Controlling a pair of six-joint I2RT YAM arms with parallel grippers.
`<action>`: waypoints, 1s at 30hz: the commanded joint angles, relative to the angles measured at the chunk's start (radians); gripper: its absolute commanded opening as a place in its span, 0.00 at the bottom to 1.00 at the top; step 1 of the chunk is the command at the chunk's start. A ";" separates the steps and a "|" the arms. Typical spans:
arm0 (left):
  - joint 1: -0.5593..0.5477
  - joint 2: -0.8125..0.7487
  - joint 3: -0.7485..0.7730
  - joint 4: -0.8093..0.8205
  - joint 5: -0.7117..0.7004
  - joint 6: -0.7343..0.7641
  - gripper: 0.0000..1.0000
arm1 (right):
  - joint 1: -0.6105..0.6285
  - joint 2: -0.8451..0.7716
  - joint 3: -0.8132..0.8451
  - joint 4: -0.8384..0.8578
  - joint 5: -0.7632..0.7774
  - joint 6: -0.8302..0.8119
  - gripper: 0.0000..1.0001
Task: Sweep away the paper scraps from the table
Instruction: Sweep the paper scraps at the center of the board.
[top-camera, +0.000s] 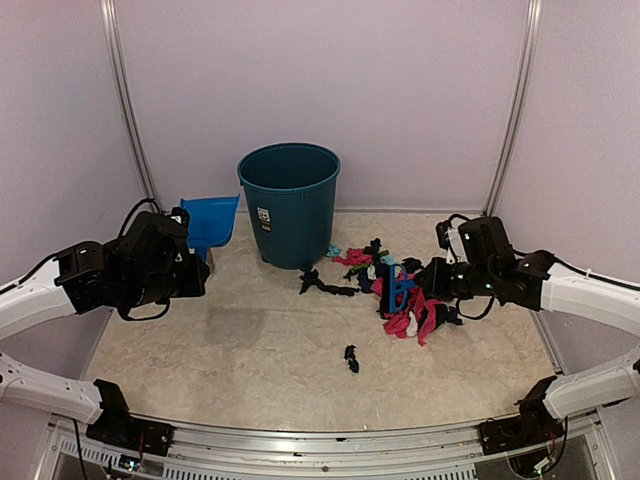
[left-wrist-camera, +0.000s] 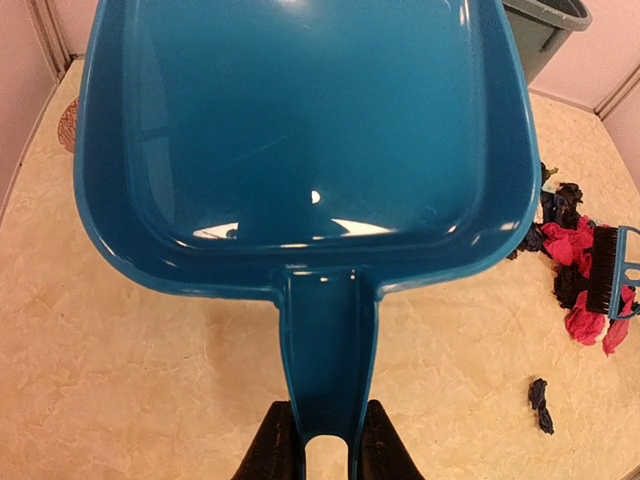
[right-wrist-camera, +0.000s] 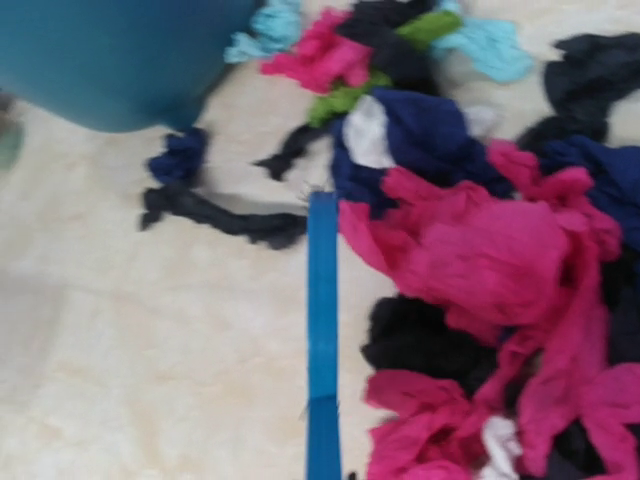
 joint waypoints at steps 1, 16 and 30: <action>0.007 0.016 0.014 0.037 0.017 0.023 0.08 | 0.028 0.005 0.042 0.077 -0.076 0.030 0.00; -0.017 0.012 -0.028 0.009 0.082 -0.013 0.07 | 0.089 0.505 0.279 0.473 -0.142 0.164 0.00; -0.043 -0.007 -0.040 -0.017 0.062 -0.034 0.07 | 0.052 0.730 0.345 0.526 -0.139 0.251 0.00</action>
